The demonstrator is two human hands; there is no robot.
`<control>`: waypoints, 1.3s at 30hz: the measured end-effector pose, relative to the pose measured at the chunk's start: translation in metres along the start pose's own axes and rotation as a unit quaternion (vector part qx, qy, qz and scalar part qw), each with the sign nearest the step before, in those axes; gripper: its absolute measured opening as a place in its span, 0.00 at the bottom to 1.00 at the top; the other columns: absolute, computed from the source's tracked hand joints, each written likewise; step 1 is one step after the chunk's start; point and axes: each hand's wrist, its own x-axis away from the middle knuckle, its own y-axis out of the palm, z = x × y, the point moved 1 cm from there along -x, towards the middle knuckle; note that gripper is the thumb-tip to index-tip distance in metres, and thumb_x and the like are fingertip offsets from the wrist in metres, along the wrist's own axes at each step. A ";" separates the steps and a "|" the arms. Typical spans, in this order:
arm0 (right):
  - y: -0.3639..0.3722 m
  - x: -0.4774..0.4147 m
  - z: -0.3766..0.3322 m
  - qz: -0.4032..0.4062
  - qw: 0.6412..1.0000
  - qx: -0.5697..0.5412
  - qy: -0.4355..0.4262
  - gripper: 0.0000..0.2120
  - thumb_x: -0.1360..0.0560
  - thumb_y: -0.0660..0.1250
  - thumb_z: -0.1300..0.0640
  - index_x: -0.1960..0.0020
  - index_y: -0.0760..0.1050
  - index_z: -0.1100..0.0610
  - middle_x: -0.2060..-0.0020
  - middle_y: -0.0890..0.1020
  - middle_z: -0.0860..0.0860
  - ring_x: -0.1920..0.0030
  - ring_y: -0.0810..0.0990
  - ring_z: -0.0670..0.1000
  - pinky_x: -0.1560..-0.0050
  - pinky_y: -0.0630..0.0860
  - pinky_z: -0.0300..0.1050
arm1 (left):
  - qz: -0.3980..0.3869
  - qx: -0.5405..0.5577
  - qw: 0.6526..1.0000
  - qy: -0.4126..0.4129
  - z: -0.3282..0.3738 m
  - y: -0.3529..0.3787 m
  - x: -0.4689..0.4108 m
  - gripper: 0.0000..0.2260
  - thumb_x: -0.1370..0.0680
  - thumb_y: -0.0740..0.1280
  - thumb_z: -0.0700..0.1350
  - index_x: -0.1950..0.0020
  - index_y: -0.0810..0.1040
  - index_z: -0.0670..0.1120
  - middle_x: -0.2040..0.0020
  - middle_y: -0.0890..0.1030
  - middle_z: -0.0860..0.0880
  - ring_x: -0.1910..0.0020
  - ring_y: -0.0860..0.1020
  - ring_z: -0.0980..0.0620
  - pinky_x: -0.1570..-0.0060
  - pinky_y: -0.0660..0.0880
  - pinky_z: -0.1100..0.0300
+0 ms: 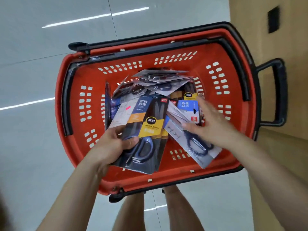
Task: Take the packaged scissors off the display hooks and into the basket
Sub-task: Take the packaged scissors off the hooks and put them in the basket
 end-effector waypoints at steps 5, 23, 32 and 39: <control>0.034 0.008 -0.003 0.004 0.989 -0.114 0.094 0.51 0.32 0.78 0.48 0.20 0.51 0.51 0.27 0.67 0.53 0.28 0.67 0.55 0.32 0.67 0.49 | 0.008 0.005 1.000 0.029 -0.025 0.007 0.026 0.15 0.24 0.70 0.32 0.40 0.80 0.43 0.50 0.86 0.43 0.51 0.85 0.40 0.51 0.80 0.48; 0.028 0.076 -0.042 0.167 0.812 -0.559 0.032 0.11 0.20 0.65 0.48 0.39 0.77 0.47 0.45 0.85 0.44 0.42 0.83 0.48 0.37 0.76 0.53 | -0.053 0.045 0.985 0.155 -0.011 0.057 0.061 0.23 0.24 0.66 0.27 0.32 0.73 0.47 0.43 0.84 0.46 0.44 0.83 0.46 0.52 0.80 0.58; 0.012 0.071 0.003 0.245 0.892 -0.372 0.069 0.47 0.35 0.81 0.56 0.26 0.57 0.37 0.48 0.78 0.26 0.48 0.80 0.33 0.44 0.78 0.45 | -0.030 -0.229 0.943 0.240 0.018 0.095 0.005 0.20 0.23 0.72 0.42 0.32 0.75 0.51 0.42 0.81 0.59 0.44 0.77 0.63 0.44 0.71 0.71; 0.013 0.071 0.019 0.213 0.928 -0.302 0.053 0.39 0.28 0.76 0.56 0.29 0.60 0.29 0.50 0.77 0.24 0.50 0.79 0.32 0.58 0.74 0.27 | 0.067 -0.682 0.674 0.276 0.017 0.092 -0.078 0.38 0.23 0.69 0.46 0.19 0.51 0.51 0.21 0.61 0.46 0.23 0.60 0.43 0.26 0.61 0.47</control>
